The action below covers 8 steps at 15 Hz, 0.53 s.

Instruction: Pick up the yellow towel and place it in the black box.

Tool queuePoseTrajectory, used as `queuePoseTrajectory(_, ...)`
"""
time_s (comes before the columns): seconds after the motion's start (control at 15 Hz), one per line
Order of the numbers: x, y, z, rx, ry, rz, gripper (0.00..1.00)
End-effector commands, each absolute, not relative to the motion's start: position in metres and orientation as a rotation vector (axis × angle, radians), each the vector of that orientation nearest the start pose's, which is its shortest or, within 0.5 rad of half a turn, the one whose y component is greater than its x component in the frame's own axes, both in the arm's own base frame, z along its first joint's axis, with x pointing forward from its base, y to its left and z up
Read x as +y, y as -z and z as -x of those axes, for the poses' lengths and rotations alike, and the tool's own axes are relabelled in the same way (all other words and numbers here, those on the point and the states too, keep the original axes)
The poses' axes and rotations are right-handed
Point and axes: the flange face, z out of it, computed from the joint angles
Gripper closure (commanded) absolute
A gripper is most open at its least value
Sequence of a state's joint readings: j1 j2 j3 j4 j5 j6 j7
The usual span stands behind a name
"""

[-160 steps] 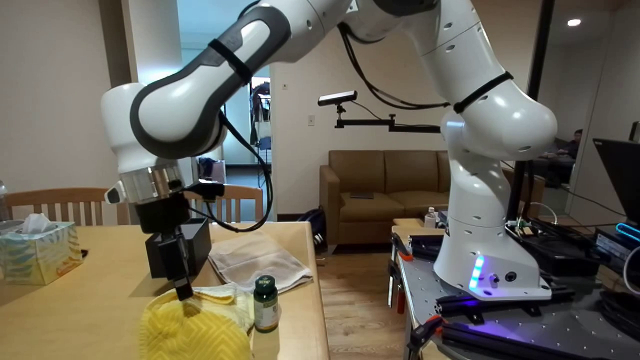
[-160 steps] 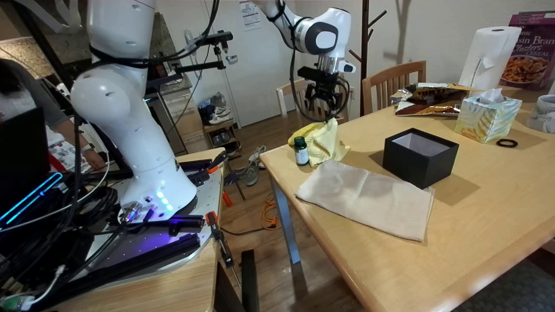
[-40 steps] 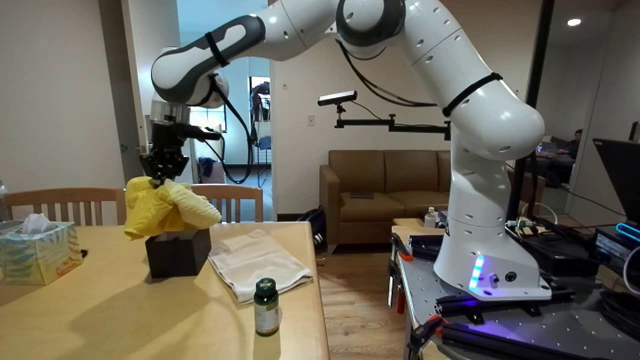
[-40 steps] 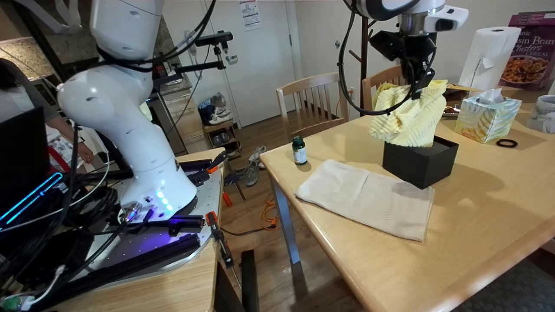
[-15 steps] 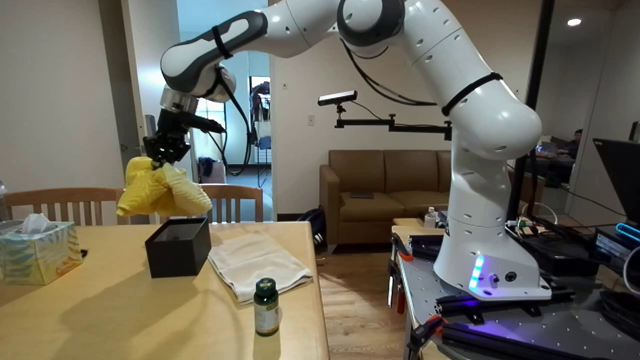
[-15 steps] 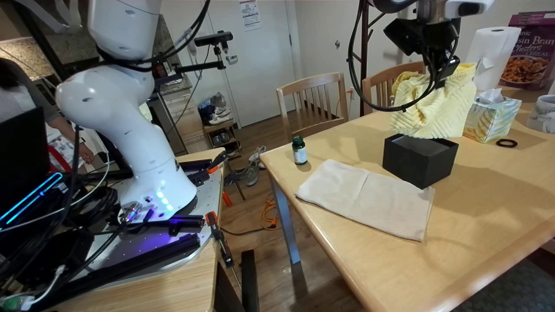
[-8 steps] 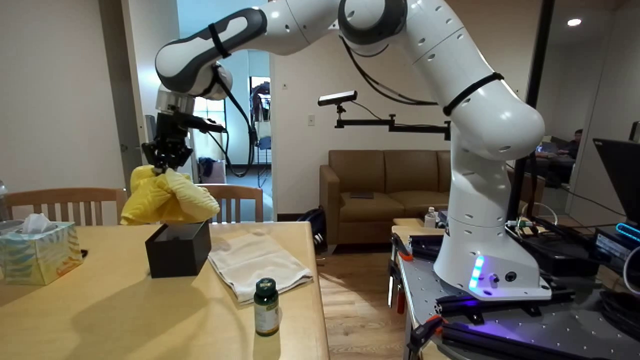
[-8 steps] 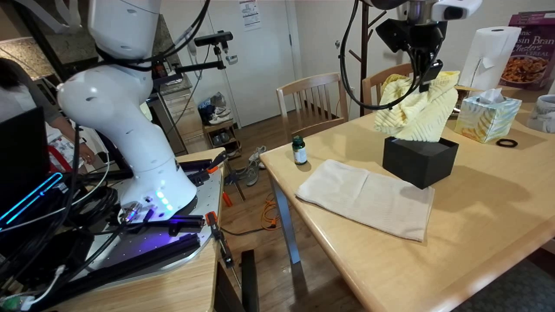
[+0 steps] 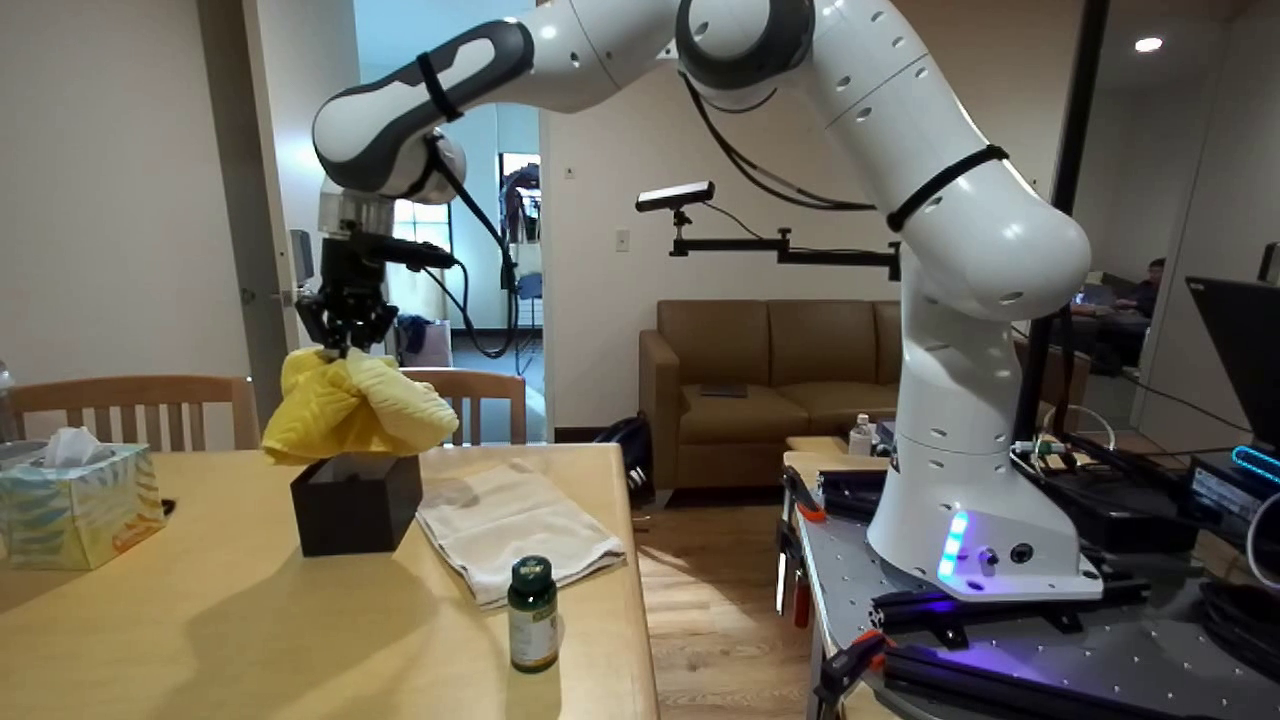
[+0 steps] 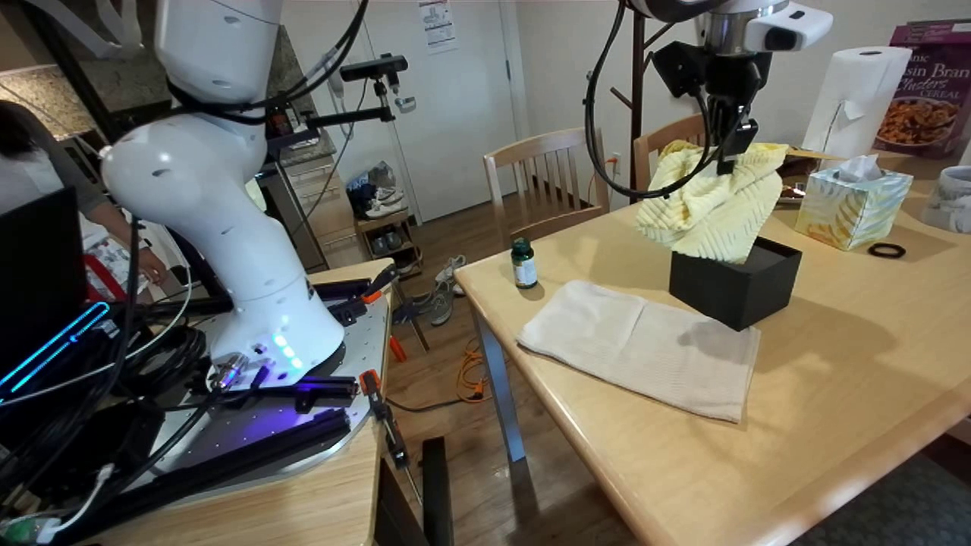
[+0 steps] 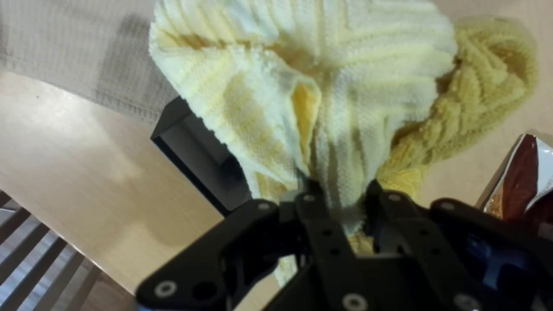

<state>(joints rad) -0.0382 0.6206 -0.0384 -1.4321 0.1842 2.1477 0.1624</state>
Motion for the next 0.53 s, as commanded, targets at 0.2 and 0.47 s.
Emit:
queuePoseTrajectory(0.2,-0.035,-0.347,-0.728,0.353,0.224,2.911,0.94)
queuePoseTrajectory(0.47,-0.027,-0.342,-0.733,0.238,0.27,2.83,0.94)
